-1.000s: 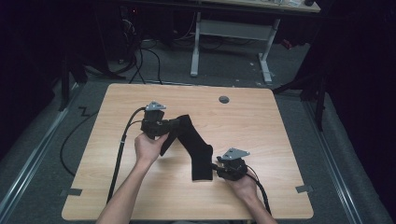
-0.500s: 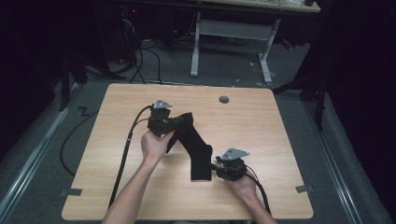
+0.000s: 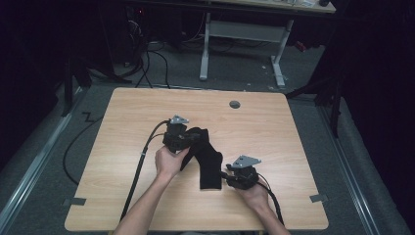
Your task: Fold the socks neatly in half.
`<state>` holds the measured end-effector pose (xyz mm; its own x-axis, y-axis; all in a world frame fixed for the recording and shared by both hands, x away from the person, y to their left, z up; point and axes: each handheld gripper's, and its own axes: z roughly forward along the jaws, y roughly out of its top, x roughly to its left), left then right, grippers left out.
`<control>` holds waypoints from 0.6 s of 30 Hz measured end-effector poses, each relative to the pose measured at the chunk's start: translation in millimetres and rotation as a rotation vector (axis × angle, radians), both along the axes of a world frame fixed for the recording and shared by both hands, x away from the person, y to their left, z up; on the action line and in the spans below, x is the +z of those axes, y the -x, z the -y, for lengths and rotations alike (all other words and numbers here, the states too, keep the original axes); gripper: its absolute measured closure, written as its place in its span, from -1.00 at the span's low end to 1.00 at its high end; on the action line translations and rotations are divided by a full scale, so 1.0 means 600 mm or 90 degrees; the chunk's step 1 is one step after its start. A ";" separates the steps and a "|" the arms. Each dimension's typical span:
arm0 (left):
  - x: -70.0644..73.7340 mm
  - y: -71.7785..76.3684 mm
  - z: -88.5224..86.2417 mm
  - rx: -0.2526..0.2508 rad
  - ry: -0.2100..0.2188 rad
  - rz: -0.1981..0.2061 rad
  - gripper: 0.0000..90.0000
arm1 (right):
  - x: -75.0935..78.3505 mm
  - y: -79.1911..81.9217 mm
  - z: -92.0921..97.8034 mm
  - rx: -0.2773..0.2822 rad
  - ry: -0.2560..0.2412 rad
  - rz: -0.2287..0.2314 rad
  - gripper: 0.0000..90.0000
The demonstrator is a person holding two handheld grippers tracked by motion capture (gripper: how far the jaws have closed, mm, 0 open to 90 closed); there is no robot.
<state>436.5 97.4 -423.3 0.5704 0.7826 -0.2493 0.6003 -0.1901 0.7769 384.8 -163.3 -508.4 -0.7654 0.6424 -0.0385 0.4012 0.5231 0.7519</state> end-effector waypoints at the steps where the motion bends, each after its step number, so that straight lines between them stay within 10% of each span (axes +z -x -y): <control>1: -0.008 0.000 0.006 -0.007 -0.005 -0.005 0.93 | 0.000 0.000 0.000 0.000 0.000 0.000 0.31; 18: -0.055 0.008 0.033 -0.027 -0.031 -0.017 0.86 | 0.000 -0.001 0.000 -0.002 -0.001 -0.001 0.30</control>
<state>431.8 77.5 -456.4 0.5974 0.7692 -0.2266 0.6111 -0.2536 0.7498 385.5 -163.1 -508.4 -0.7631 0.6452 -0.0361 0.4045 0.5204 0.7520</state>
